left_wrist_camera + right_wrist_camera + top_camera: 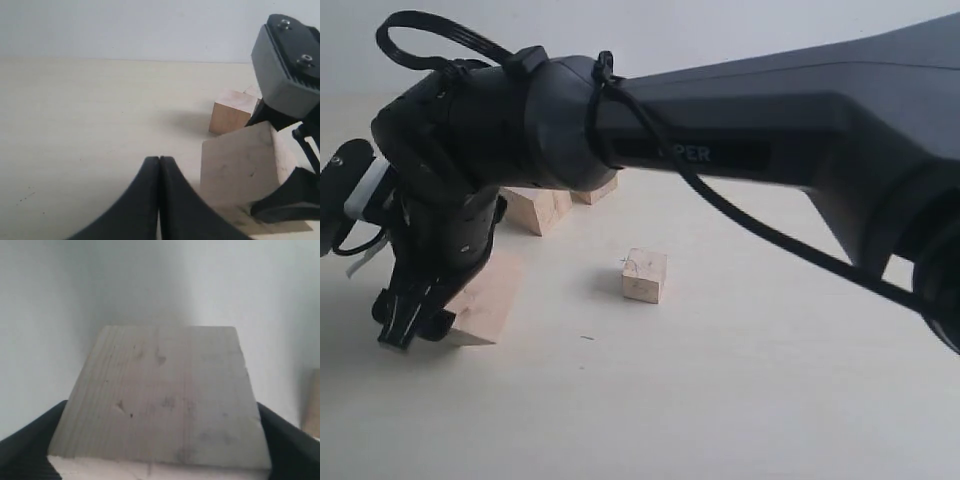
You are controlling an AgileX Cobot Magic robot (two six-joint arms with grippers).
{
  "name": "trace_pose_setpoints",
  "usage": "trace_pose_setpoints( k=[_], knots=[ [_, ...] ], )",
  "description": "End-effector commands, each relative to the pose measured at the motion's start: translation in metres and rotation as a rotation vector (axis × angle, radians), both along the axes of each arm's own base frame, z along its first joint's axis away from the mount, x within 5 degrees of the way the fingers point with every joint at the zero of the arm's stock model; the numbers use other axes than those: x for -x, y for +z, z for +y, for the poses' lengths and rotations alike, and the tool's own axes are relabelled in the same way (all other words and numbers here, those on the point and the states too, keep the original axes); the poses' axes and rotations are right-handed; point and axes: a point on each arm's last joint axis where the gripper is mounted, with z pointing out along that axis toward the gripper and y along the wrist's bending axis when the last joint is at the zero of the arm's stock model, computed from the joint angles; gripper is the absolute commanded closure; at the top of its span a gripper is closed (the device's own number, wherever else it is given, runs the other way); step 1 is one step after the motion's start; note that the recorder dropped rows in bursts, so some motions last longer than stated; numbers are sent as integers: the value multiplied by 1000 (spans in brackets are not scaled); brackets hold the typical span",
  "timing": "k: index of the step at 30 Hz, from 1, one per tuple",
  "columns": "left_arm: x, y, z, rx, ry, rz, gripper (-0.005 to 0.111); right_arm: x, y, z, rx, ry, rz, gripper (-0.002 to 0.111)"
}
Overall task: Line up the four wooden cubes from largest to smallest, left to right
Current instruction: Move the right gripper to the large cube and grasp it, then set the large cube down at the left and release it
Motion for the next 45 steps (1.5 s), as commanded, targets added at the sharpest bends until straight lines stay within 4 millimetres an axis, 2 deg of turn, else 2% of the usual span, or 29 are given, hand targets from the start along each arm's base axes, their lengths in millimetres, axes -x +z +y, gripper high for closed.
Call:
trace_pose_setpoints(
  k=[1,7,10,12,22,27,31,35,41,45],
  knots=[
    [0,1,0,2,-7,-12,107,10,3,8,-103,120,48,108],
    [0,1,0,2,-7,-12,107,10,-15,7,-116,161,38,108],
    [0,1,0,2,-7,-12,107,0,-40,4,-71,100,77,108],
    [0,1,0,2,-7,-12,107,-7,-49,2,-52,72,82,108],
    [0,1,0,4,-7,-12,107,-37,-50,-14,-25,-4,80,108],
    [0,1,0,4,-7,-12,107,-37,-54,-24,66,0,127,108],
    [0,1,0,4,-7,-12,107,-38,-54,-24,62,1,120,108],
    [0,1,0,4,-7,-12,107,-40,-52,-21,29,16,86,99],
    [0,1,0,4,-7,-12,107,-40,-52,-20,38,167,23,83],
    [0,1,0,4,-7,-12,107,-39,-52,-19,27,184,26,67]
  ],
)
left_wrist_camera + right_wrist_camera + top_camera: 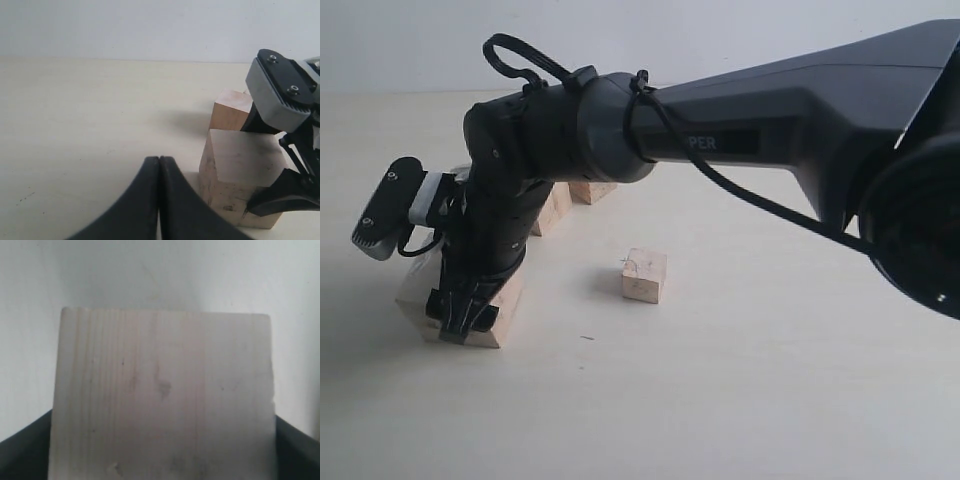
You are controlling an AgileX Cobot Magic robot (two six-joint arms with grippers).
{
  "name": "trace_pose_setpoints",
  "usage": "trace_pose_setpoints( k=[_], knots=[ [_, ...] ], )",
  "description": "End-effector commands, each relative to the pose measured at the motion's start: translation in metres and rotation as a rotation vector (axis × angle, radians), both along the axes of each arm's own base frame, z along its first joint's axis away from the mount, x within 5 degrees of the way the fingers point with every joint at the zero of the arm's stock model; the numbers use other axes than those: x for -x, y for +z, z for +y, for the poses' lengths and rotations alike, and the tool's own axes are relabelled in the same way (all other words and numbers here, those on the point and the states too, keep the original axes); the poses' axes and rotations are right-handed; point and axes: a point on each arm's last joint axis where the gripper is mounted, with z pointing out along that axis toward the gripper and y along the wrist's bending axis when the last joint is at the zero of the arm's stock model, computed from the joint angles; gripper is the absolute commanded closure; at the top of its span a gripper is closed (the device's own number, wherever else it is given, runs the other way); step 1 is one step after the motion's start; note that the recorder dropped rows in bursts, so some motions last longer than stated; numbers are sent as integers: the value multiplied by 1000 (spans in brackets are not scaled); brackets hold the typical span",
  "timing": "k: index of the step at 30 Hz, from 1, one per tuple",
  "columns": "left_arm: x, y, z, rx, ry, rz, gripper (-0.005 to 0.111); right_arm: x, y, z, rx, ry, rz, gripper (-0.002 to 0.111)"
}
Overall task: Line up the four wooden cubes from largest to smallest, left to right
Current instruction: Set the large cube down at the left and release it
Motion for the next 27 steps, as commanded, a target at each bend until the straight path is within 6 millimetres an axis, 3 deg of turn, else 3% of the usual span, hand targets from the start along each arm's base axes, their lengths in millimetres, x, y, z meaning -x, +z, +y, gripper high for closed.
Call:
trace_pose_setpoints(
  k=[1,13,16,21,27],
  knots=[
    [0,1,0,4,-7,-12,107,-1,-10,-3,44,65,-28,62],
    [0,1,0,4,-7,-12,107,-3,-9,-1,17,35,-35,20],
    [0,1,0,4,-7,-12,107,-4,1,1,-17,21,-50,8],
    [0,1,0,4,-7,-12,107,-6,53,5,-118,-22,-81,3],
    [0,1,0,4,-7,-12,107,-9,157,-13,-270,-151,-197,3]
  ],
)
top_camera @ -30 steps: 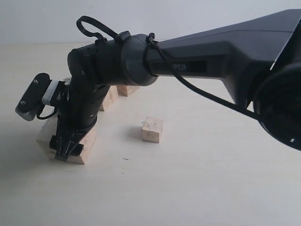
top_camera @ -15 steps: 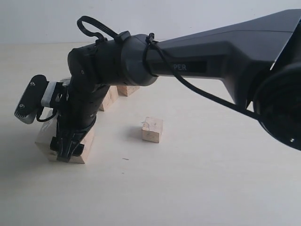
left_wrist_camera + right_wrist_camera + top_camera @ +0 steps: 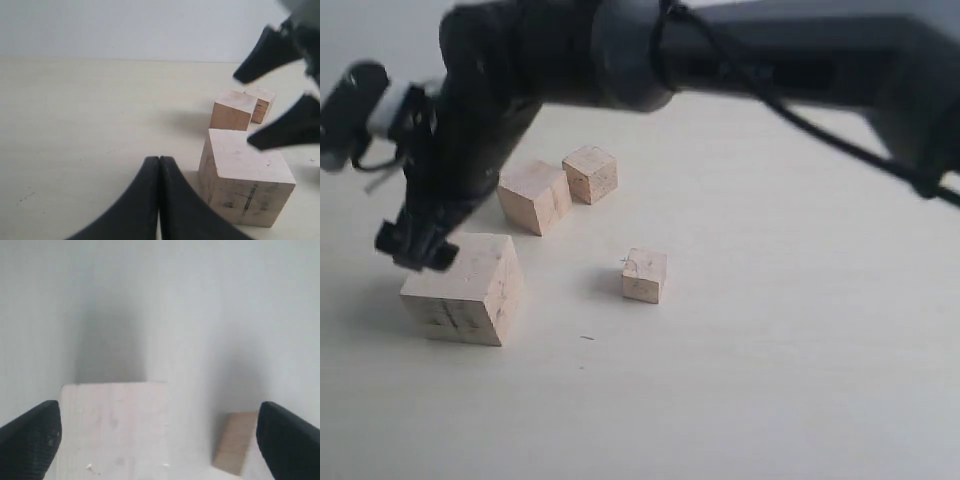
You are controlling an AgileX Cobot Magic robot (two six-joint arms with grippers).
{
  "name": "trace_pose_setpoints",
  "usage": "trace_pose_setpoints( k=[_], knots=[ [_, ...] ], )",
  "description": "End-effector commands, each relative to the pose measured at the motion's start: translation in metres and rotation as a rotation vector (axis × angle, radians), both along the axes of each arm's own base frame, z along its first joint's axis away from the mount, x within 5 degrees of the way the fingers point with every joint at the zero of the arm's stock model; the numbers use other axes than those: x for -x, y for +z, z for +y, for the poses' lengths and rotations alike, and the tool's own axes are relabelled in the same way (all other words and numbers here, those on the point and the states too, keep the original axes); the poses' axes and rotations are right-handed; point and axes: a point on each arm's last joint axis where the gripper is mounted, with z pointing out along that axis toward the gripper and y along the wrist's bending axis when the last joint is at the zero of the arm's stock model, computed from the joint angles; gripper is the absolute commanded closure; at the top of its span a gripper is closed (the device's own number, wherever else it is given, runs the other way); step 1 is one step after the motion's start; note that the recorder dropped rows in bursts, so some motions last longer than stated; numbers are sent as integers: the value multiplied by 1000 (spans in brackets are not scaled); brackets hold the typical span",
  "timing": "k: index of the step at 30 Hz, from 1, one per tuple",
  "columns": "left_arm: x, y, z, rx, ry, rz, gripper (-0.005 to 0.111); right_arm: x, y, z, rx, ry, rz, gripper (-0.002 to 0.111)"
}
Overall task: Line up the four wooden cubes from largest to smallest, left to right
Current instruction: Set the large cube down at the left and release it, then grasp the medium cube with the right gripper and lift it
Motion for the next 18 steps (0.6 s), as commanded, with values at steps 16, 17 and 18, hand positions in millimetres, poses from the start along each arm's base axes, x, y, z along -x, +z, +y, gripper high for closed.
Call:
trace_pose_setpoints(
  k=[16,17,18],
  knots=[
    [0,1,0,3,-7,-12,107,-80,20,-49,-50,-562,59,3],
    [0,1,0,3,-7,-12,107,-83,6,-45,-39,-560,64,3],
    [0,1,0,3,-7,-12,107,-85,-5,-41,-38,-558,65,3]
  ],
)
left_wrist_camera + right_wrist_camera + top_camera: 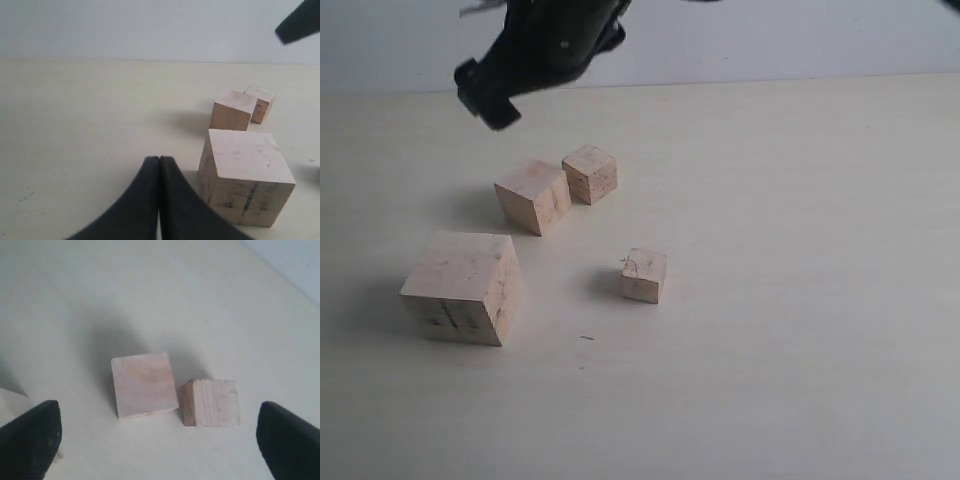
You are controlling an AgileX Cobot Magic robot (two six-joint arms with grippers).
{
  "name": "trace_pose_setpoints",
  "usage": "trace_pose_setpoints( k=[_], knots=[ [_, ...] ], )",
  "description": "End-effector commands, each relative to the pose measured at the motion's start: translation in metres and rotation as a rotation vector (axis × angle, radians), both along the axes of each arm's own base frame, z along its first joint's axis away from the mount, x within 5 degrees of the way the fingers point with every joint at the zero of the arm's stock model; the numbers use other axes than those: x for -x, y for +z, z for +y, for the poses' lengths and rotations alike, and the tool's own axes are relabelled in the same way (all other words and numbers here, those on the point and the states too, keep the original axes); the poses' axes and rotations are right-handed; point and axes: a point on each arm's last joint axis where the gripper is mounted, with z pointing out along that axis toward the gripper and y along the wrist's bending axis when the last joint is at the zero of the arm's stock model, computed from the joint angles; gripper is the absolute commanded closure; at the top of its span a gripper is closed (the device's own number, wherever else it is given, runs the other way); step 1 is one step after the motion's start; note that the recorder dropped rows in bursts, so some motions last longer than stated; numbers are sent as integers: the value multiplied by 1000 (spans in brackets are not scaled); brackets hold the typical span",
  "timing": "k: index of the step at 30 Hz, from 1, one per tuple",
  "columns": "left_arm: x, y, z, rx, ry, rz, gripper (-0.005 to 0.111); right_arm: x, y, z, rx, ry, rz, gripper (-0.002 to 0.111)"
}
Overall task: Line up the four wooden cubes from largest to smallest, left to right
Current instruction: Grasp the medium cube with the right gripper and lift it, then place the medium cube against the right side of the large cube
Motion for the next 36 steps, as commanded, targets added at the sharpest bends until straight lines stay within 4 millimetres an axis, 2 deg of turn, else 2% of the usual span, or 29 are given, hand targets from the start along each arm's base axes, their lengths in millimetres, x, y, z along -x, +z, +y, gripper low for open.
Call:
trace_pose_setpoints(
  k=[1,6,16,19,21,25,27,29,32,36],
  knots=[
    [0,1,0,3,-7,-12,107,-12,-50,14,19,-2,18,3],
    [0,1,0,3,-7,-12,107,-20,-83,24,5,16,1,3],
    [0,1,0,3,-7,-12,107,-27,-127,34,9,56,-25,3],
    [0,1,0,3,-7,-12,107,-28,-132,35,10,59,-27,6],
    [0,1,0,3,-7,-12,107,-29,-131,36,-4,61,-37,18],
    [0,1,0,3,-7,-12,107,-29,-131,36,-7,62,-41,61],
    [0,1,0,3,-7,-12,107,-29,-122,35,1,67,-55,86],
    [0,1,0,3,-7,-12,107,-28,-103,32,-4,68,-74,105],
    [0,1,0,3,-7,-12,107,-23,-43,21,-20,75,-164,108],
    [0,1,0,3,-7,-12,107,-4,50,-13,-35,50,-256,108]
  ],
)
